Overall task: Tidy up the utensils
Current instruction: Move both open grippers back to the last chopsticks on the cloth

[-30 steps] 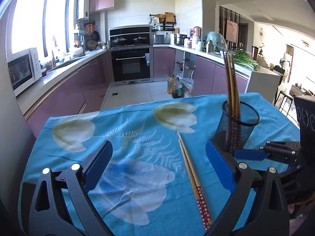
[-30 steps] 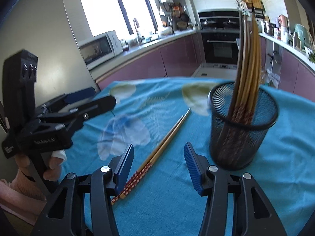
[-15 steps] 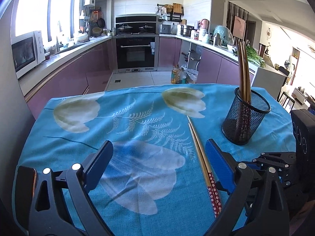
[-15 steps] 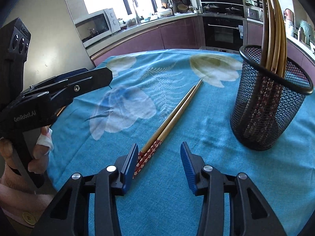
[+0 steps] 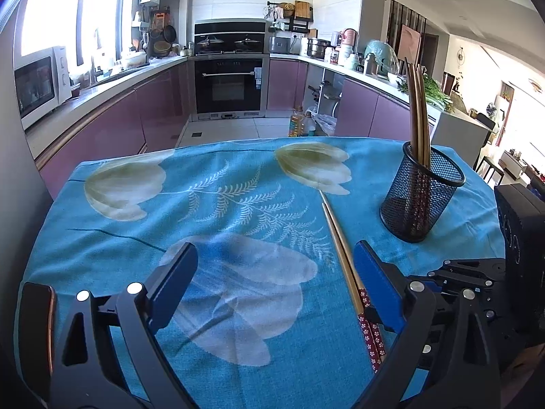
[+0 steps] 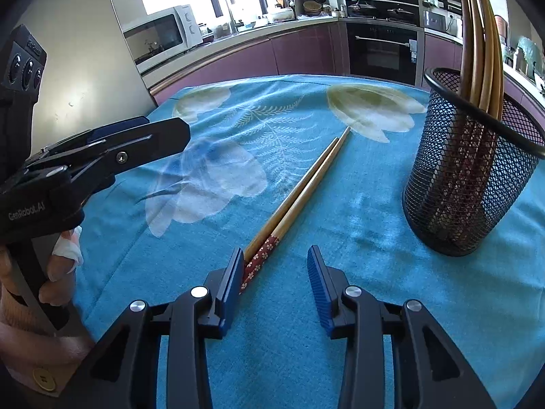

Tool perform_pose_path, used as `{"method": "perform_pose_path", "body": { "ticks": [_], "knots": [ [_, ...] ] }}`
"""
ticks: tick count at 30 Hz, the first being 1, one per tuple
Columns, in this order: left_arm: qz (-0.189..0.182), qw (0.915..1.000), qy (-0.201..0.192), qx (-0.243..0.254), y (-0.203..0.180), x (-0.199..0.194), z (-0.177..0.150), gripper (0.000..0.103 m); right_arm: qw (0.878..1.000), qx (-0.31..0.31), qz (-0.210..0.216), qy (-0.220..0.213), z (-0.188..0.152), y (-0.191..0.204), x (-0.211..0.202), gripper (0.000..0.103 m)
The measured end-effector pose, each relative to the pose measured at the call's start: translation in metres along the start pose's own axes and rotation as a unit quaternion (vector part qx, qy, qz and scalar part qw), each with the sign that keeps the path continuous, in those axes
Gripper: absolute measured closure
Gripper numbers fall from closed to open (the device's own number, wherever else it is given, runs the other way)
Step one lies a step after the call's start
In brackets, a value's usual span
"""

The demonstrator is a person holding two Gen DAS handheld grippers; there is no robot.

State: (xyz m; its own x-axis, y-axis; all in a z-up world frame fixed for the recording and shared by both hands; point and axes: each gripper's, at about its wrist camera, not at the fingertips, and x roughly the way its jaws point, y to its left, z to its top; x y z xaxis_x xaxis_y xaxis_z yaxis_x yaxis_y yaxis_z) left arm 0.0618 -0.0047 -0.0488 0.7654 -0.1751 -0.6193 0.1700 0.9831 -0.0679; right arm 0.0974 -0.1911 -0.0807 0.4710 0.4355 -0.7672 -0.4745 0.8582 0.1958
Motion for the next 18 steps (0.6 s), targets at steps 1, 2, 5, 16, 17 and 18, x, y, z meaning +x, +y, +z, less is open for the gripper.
{"method": "perform_pose_path", "body": {
  "ticks": [1,2,5,16,17,18],
  "knots": [
    [-0.001,1.0000,0.000,0.001,0.000,0.001,0.000,0.012,1.000,0.001,0.000,0.000,0.000,0.000,0.000,0.068],
    [-0.001,1.0000,0.000,0.001,0.000,0.001,-0.001,0.012,1.000,0.002,-0.001,0.001,0.000,-0.001,0.000,0.069],
    [-0.005,1.0000,0.002,0.000,0.000,0.002,-0.001,0.012,1.000,0.006,-0.001,0.005,0.001,-0.003,-0.001,0.071],
    [-0.029,0.9985,0.034,0.032,-0.019,0.017,-0.009,0.023,0.999,0.047,0.005,0.016,-0.002,-0.027,-0.009,0.076],
    [-0.032,0.9981,0.038,0.036,-0.021,0.019,-0.010,0.024,0.999,0.050,0.006,0.016,-0.001,-0.029,-0.009,0.076],
    [-0.035,0.9977,0.043,0.040,-0.024,0.021,-0.011,0.025,0.998,0.052,0.008,0.016,-0.001,-0.031,-0.009,0.076]
  ]
}}
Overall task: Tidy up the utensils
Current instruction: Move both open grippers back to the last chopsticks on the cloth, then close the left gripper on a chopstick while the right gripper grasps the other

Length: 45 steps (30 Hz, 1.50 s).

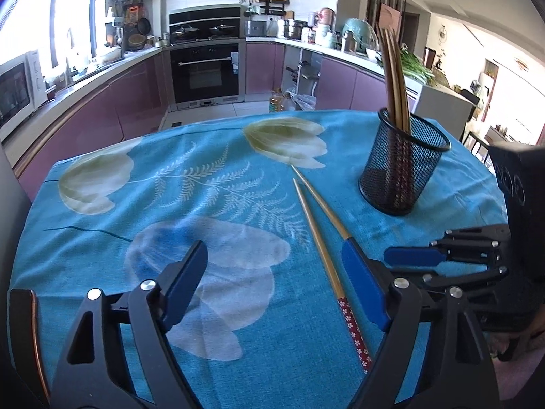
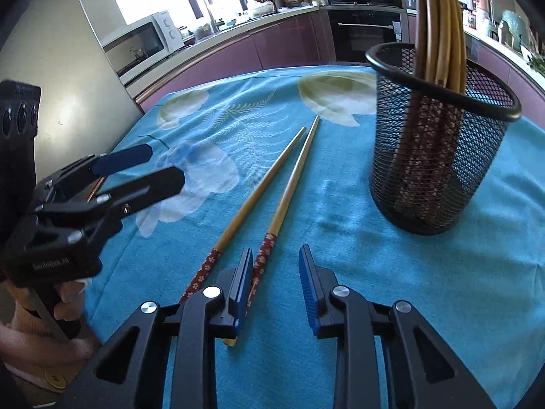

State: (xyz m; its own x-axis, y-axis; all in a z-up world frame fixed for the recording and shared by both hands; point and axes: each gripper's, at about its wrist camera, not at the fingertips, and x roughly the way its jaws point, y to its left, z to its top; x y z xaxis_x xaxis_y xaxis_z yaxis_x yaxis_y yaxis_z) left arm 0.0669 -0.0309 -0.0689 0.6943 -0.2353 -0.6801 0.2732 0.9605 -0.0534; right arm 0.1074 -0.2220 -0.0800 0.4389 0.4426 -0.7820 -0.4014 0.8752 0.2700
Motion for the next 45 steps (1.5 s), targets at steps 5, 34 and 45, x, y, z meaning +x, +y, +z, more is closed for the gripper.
{"method": "perform_pose_path", "body": {
  "ticks": [5,34,45],
  "knots": [
    [-0.008,0.9997,0.017,0.016,-0.009,0.008,-0.004,0.028,1.000,0.000,0.002,-0.007,0.011,-0.004,0.001,0.076],
    [-0.031,0.9947,0.086,0.048,-0.029,0.058,0.001,0.063,1.000,0.012,-0.026,-0.002,0.019,-0.014,0.013,0.095],
    [-0.030,0.9945,0.093,0.038,-0.025,0.074,0.013,0.074,0.999,0.001,-0.038,-0.008,0.027,-0.010,0.021,0.093]
  ]
}}
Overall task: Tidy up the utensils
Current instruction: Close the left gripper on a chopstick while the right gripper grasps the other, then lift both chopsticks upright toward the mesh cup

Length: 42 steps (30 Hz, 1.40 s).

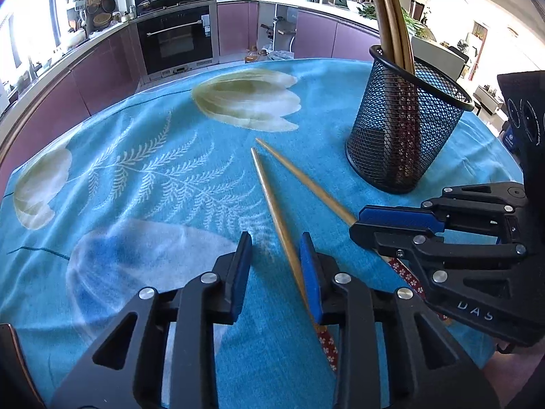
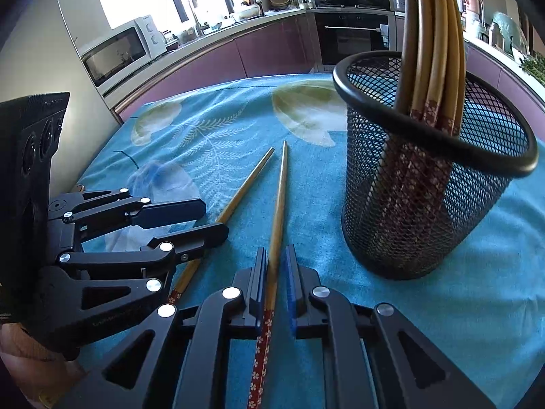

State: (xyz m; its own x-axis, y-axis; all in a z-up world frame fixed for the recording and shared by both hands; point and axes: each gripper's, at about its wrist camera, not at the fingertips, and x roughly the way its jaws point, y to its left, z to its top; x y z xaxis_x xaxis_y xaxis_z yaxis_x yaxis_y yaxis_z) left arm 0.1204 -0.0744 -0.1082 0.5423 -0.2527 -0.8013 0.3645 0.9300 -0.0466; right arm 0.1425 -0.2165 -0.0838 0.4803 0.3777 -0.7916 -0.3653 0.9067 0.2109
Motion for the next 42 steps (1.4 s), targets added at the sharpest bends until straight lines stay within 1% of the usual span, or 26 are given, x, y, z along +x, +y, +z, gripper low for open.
{"method": "perform_pose_path", "body": {
  "ticks": [4,9,12,21,31,42],
  "knots": [
    [0.001,1.0000,0.000,-0.002,0.000,0.000,0.002,0.080,1.000,-0.004,-0.004,-0.003,0.003,0.001,0.003,0.093],
    [0.002,1.0000,-0.002,-0.007,0.000,0.004,0.005,0.083,1.000,-0.009,-0.007,-0.006,0.006,0.003,0.006,0.094],
    [0.003,0.9999,-0.004,-0.014,0.001,0.005,0.005,0.089,1.000,-0.004,-0.003,-0.007,0.005,0.000,0.006,0.095],
    [0.004,0.9993,-0.008,-0.036,0.004,0.008,0.006,0.094,1.000,0.020,0.012,-0.008,0.003,-0.010,0.002,0.098],
    [0.002,0.9991,-0.008,-0.042,0.005,0.005,0.003,0.095,0.999,0.026,0.025,-0.016,0.001,-0.012,-0.009,0.098],
    [-0.004,0.9988,-0.027,-0.040,0.002,-0.015,0.003,0.095,0.998,0.026,0.045,-0.035,0.001,-0.010,-0.027,0.098]
  ]
}}
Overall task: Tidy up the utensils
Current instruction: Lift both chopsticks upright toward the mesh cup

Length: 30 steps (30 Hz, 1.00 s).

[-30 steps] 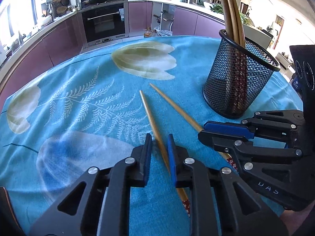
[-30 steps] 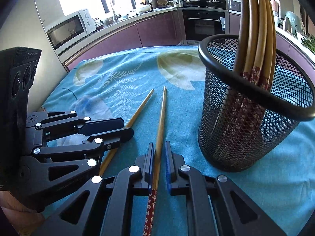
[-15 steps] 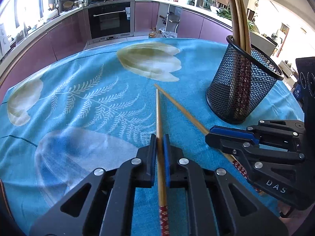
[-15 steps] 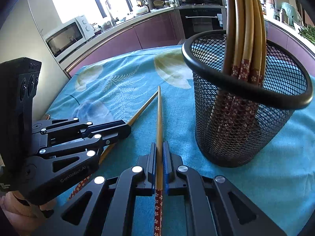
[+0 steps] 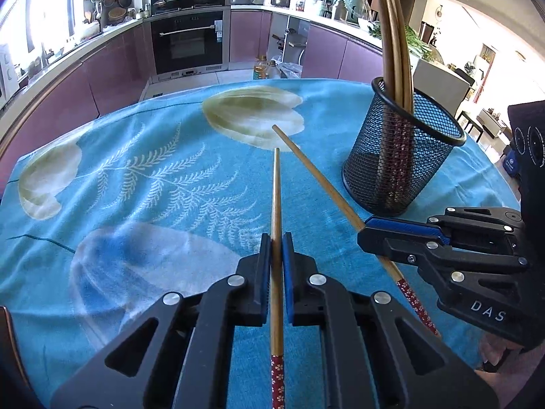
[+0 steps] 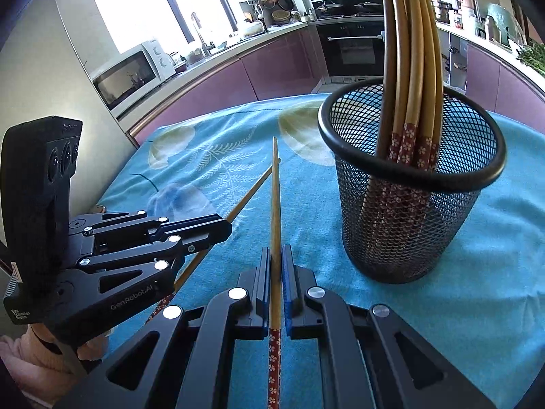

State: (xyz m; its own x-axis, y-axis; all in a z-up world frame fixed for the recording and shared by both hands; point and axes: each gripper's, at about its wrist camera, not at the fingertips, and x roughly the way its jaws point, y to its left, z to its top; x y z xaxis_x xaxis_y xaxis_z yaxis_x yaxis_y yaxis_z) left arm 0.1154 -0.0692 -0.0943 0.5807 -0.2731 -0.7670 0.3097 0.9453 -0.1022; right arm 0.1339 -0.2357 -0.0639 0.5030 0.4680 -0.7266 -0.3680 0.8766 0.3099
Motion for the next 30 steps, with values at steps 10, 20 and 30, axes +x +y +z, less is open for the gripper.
{"method": "perform_pose_path", "body": {
  "ticks": [10,20,30],
  "knots": [
    [-0.006,0.9998,-0.020,0.004,-0.005,-0.022,0.001,0.095,1.000,-0.003,0.010,-0.018,0.002,0.001,-0.019,0.098],
    [-0.017,0.9993,-0.032,0.005,-0.009,-0.040,0.001,0.095,0.999,-0.006,0.014,-0.034,0.001,0.003,-0.034,0.098],
    [-0.026,0.9987,-0.044,0.008,-0.015,-0.057,0.001,0.095,0.999,-0.009,0.017,-0.050,0.001,0.003,-0.047,0.098]
  ]
}}
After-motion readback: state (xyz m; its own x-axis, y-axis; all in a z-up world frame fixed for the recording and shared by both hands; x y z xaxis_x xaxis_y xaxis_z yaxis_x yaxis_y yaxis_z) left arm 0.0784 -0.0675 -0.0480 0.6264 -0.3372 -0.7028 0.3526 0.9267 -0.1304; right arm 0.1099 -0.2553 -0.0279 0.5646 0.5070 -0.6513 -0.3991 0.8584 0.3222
